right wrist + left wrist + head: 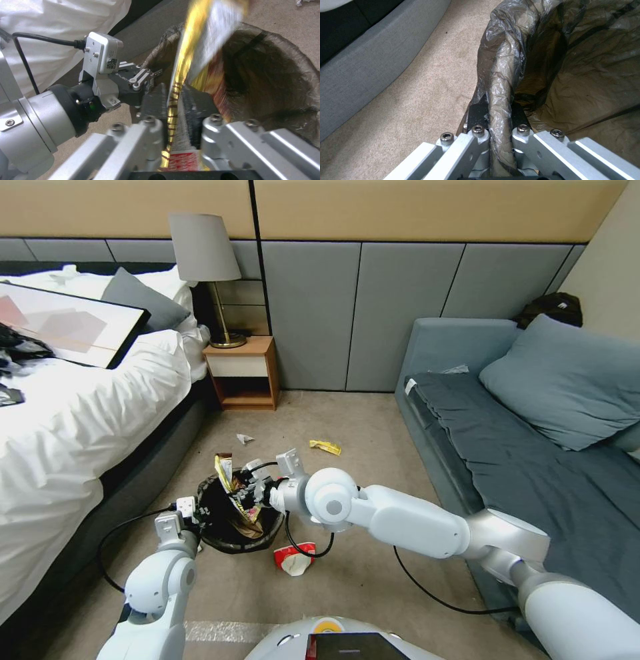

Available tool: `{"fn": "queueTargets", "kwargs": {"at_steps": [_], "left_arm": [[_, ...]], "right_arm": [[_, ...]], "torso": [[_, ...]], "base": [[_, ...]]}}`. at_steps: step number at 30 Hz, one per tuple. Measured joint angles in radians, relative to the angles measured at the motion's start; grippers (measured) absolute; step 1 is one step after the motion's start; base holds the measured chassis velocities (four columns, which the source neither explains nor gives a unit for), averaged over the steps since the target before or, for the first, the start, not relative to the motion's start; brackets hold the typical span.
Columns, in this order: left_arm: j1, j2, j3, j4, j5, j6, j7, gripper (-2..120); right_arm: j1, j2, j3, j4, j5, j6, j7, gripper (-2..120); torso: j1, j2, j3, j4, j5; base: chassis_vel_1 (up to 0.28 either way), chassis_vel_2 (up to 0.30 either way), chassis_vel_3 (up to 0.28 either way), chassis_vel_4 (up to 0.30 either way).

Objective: Pick up the trash bin, then pick up the garbage from the floor and place it into the trash bin.

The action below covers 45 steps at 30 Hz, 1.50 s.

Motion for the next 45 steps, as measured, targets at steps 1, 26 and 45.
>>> {"fn": "queueTargets", "kwargs": {"at_steps": [1,26,45], "left_arm": [[0.000,-0.002,0.000,0.001,0.001,0.000,0.001,0],[0.000,-0.022,0.001,0.006,0.012,0.000,0.003,0],[0.006,0.005,-0.016,-0.035,-0.013,0.000,0.005,0]], "right_arm": [[-0.001,0.001,0.001,-0.001,-0.001,0.001,0.000,25],[-0.022,0.006,0.037,-0.009,-0.007,0.009,0.005,100],[-0.249,-0.271,0.547,0.023,-0.508,0.110,-0.068,100]], "torso": [[0.000,0.000,0.000,0.0000,0.0000],[0.000,0.000,0.000,0.0000,0.0000],[0.000,0.000,0.000,-0.0001,0.0006]], "base": [[0.000,0.000,0.000,0.000],[0.000,0.000,0.000,0.000],[0.000,0.000,0.000,0.000]]}}
